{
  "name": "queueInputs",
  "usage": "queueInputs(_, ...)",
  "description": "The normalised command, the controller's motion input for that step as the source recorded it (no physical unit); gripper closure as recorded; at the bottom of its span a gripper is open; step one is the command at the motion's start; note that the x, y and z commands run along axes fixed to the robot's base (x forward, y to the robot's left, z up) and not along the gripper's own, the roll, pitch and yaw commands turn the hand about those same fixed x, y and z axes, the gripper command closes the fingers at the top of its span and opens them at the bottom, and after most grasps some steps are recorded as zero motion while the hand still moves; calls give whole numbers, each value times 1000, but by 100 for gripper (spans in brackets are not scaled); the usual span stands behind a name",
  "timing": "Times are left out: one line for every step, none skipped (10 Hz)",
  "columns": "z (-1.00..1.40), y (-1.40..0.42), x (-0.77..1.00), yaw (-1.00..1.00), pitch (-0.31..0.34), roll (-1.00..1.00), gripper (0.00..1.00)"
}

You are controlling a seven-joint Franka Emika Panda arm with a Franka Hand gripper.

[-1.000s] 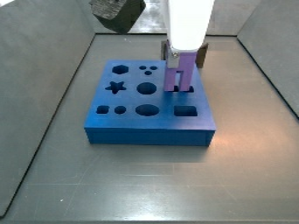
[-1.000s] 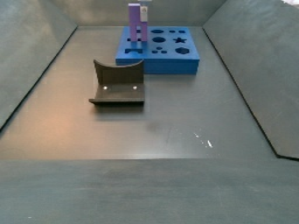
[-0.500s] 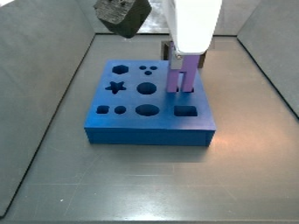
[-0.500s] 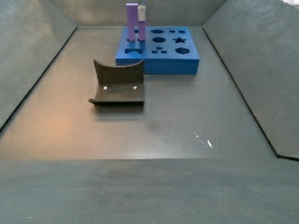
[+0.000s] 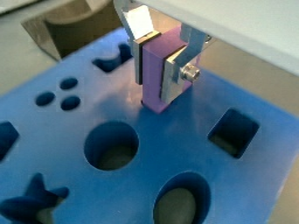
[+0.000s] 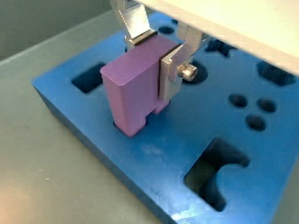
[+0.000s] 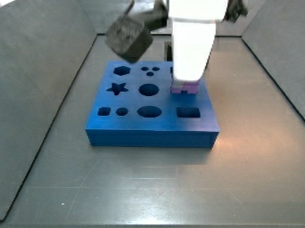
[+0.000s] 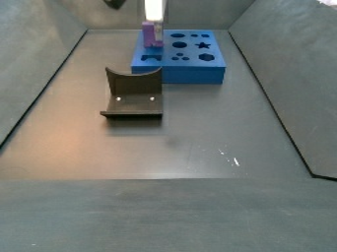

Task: Insert the double-square object.

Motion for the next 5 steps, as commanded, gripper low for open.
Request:
queueInputs(-331,57,-211,0,0,0,100)
queueInputs(-209,143,-286,-89,0,-53,100)
queueInputs(0,0,-106,-57,-4,0,100)
queueInputs(0,0,0,0,-4,0,100)
queueInputs(0,0,0,0,0,0,100)
